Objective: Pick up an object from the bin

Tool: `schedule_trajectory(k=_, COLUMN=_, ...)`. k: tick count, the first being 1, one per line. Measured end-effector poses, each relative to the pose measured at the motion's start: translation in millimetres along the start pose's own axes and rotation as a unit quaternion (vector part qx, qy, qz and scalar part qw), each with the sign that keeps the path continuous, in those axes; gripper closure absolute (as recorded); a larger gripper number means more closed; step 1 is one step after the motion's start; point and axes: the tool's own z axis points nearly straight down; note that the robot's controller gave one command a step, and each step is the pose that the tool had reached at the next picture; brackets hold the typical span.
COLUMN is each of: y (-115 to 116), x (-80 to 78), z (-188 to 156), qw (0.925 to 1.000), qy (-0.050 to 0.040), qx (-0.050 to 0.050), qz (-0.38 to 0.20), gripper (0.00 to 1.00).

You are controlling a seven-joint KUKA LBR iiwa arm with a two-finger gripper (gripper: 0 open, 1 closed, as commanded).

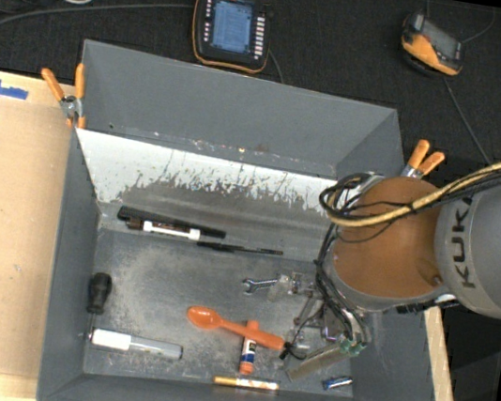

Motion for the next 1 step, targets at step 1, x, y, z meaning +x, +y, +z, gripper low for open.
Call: schedule_trajectory(k=1, y=-0.1, x=-1.9, z=-3.9, qw=1.0000, qy=-0.0042, qx=0.000, qz=0.000, gripper=0.00)
